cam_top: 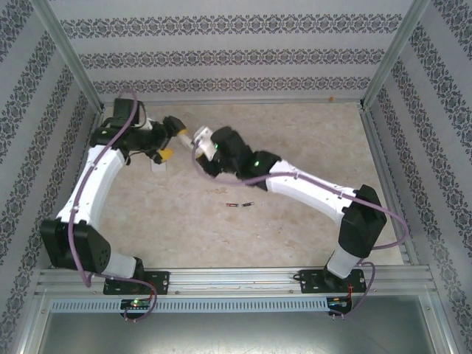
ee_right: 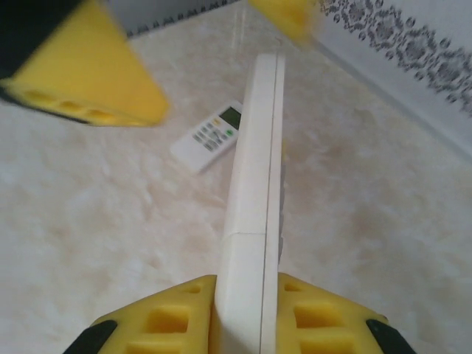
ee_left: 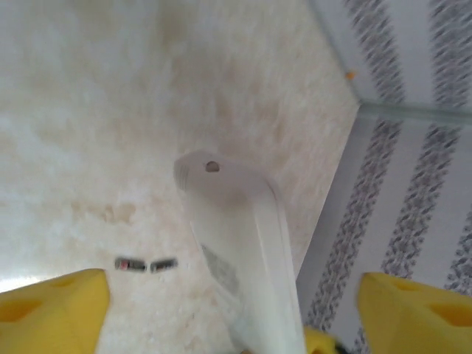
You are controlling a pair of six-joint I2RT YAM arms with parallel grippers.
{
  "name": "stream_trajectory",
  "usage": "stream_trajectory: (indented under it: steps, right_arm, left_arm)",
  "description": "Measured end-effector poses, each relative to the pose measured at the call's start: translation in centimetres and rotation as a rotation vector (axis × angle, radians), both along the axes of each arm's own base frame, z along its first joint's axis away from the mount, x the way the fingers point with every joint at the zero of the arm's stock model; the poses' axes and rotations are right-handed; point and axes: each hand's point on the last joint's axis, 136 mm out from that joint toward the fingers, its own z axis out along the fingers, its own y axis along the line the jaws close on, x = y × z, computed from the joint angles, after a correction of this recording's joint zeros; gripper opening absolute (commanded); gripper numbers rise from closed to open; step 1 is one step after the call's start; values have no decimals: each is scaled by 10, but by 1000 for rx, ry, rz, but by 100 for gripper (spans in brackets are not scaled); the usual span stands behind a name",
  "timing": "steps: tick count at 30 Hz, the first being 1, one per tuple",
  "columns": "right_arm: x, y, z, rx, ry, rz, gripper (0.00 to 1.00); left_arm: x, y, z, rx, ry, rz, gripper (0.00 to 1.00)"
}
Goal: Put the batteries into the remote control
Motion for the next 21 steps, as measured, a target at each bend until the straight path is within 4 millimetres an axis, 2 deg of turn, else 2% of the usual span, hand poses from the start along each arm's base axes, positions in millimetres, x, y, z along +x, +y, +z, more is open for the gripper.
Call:
stream_trajectory:
  steps: [3,6,8,12,14,16,21]
  right_arm:
    - [18,-8,12,160,200,-58,10]
    - [23,-11,18,356,420,-102,11]
    - [26,-9,21,490,536,-110,11]
    - [21,1,28,653,729,-102,12]
    - [17,9,38,702,772,-74,12]
    - [16,13,50,757,805,-53,12]
    - [19,23,55,839,888,-48,19]
  left_arm:
    - [-1,19,28,32,-120,39,96]
    - [1,13,39,-23,-185,25,96]
    - [5,6,31,-91,-184,19,95]
    - [14,-4,-3,-238,-115,42,91]
    - [19,-8,-8,-303,-106,55,83]
    - [24,-10,-6,-369,-116,74,70]
    - [35,-10,18,-478,-198,98,29]
